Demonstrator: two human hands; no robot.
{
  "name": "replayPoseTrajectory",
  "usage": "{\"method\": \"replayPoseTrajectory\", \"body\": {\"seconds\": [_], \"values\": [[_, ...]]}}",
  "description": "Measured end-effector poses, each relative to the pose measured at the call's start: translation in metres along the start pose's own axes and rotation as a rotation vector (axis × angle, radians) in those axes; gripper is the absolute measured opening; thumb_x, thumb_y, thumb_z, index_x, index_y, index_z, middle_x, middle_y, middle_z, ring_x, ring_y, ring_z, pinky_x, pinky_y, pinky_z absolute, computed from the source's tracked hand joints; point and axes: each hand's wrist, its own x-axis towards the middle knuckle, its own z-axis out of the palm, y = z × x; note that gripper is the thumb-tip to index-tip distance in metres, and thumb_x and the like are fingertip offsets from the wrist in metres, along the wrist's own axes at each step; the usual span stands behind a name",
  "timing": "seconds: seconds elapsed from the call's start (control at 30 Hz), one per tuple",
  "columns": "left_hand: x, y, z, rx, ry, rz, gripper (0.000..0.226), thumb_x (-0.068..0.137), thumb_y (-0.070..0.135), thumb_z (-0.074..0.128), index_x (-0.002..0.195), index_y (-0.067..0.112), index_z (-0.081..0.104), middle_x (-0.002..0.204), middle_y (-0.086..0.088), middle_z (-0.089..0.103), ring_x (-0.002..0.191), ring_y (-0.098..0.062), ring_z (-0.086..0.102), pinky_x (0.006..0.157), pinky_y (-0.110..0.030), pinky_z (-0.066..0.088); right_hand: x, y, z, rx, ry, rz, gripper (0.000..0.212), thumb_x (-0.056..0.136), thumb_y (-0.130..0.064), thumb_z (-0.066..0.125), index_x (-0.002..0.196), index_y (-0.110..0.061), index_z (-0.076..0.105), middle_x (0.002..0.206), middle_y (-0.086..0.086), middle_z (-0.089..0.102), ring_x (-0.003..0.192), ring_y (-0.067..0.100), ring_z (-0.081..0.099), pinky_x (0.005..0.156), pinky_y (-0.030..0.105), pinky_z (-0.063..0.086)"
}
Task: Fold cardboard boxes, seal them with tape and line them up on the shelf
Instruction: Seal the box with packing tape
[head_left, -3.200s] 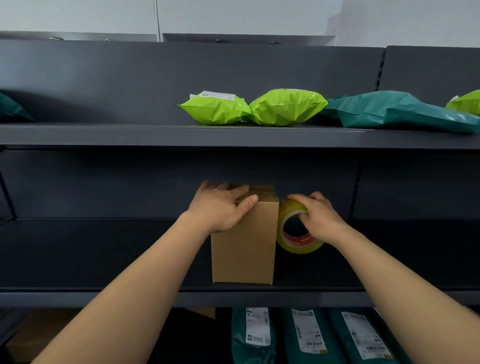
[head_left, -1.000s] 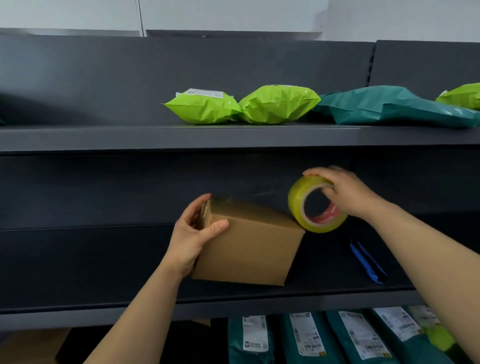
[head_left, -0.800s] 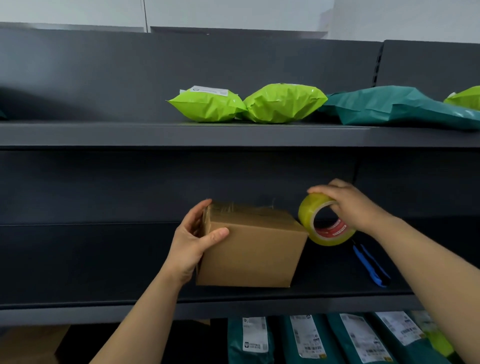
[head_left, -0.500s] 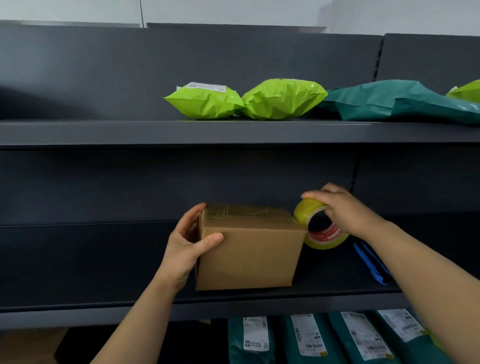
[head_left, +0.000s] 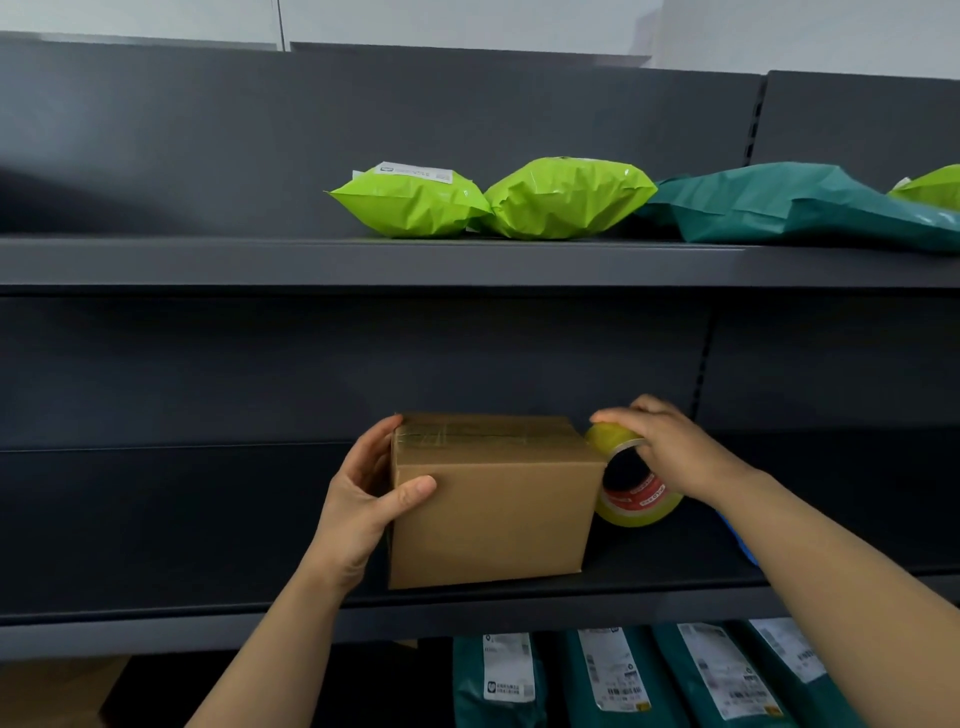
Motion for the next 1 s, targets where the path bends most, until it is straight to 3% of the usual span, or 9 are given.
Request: {"method": "replayPoseTrajectory", "body": {"seconds": [0.13,0.23,0.3,0.37,0.43,0.57,0.67,0.83,1.0], "values": [[-0.005,-0.002,-0.009,0.027,-0.042,-0.036,0.095,0.044,0.057,0.091,0.130,0.040,0.054,0.128,0.011,0.062,0.119,-0.014,0.059,0.083,-0.025,0.056,-0.003,-0.007,0.008,0.020,0.004,-0.001,0.067,0.090,0.011,0.044,0.137,-0.036,0.050,0.109,0.001,0.043,0.111,0.018,0.040,0.098,0.030,0.037],[-0.006,0.008,-0.013,0.197,-0.085,-0.085,0.083,0.054,0.061,0.082,0.129,0.045,0.050,0.130,0.016,0.057,0.122,-0.011,0.055,0.089,-0.026,0.053,0.002,-0.015,0.005,0.005,-0.007,0.016,0.062,0.093,0.008,0.044,0.137,-0.035,0.050,0.113,0.001,0.043,0.115,0.018,0.038,0.098,0.028,0.035],[-0.002,0.016,-0.013,0.491,-0.067,-0.087,0.077,0.068,0.065,0.073,0.137,0.044,0.045,0.145,0.018,0.043,0.134,-0.012,0.042,0.106,-0.035,0.044,0.001,-0.020,0.003,-0.002,-0.021,0.021,0.059,0.094,0.005,0.044,0.138,-0.035,0.049,0.114,0.001,0.043,0.115,0.019,0.037,0.096,0.028,0.035],[0.006,0.026,-0.013,0.889,-0.076,0.009,0.077,0.079,0.070,0.056,0.145,0.034,0.041,0.156,0.015,0.030,0.145,-0.012,0.025,0.120,-0.043,0.022,0.000,-0.023,0.003,-0.010,-0.024,0.032,0.057,0.095,0.003,0.044,0.138,-0.035,0.049,0.115,0.001,0.042,0.116,0.018,0.037,0.093,0.025,0.033],[0.012,0.038,-0.010,1.183,-0.143,0.082,0.088,0.075,0.075,0.028,0.148,0.028,0.040,0.157,0.011,0.031,0.148,-0.011,0.017,0.123,-0.040,0.008,-0.002,-0.025,0.002,-0.020,-0.027,0.043,0.057,0.096,0.001,0.044,0.139,-0.035,0.048,0.116,0.000,0.042,0.117,0.018,0.037,0.092,0.024,0.032],[0.017,0.051,0.012,1.483,-0.243,0.051,0.099,0.070,0.061,-0.003,0.152,0.016,0.031,0.159,-0.005,0.030,0.148,-0.017,0.021,0.122,-0.036,0.007,-0.003,-0.028,0.002,-0.035,-0.031,0.035,0.056,0.096,0.001,0.044,0.139,-0.035,0.047,0.115,0.000,0.042,0.116,0.018,0.037,0.091,0.025,0.033],[0.014,0.046,0.041,1.604,-0.287,0.040,0.082,0.083,0.052,0.002,0.156,0.018,0.017,0.162,-0.012,0.018,0.149,-0.027,0.014,0.122,-0.039,0.010,-0.003,-0.029,0.000,-0.055,-0.022,0.036,0.056,0.096,0.001,0.043,0.139,-0.034,0.048,0.117,0.001,0.043,0.115,0.019,0.038,0.090,0.026,0.036],[0.019,0.048,0.088,1.649,-0.399,-0.007,0.071,0.096,0.055,0.022,0.157,0.020,0.011,0.164,-0.009,0.010,0.149,-0.037,0.009,0.121,-0.046,0.011,-0.004,-0.034,-0.007,-0.093,-0.024,0.023,0.059,0.095,0.004,0.042,0.138,-0.035,0.048,0.118,0.002,0.045,0.115,0.021,0.039,0.093,0.032,0.041],[0.026,0.046,0.125,1.634,-0.517,0.041,0.079,0.094,0.056,0.037,0.156,0.016,0.009,0.164,-0.006,0.006,0.150,-0.034,0.006,0.122,-0.044,0.008,-0.005,-0.036,-0.013,-0.148,-0.028,0.008,0.065,0.092,0.008,0.040,0.140,-0.036,0.046,0.119,0.002,0.044,0.115,0.022,0.039,0.094,0.036,0.042]]}}
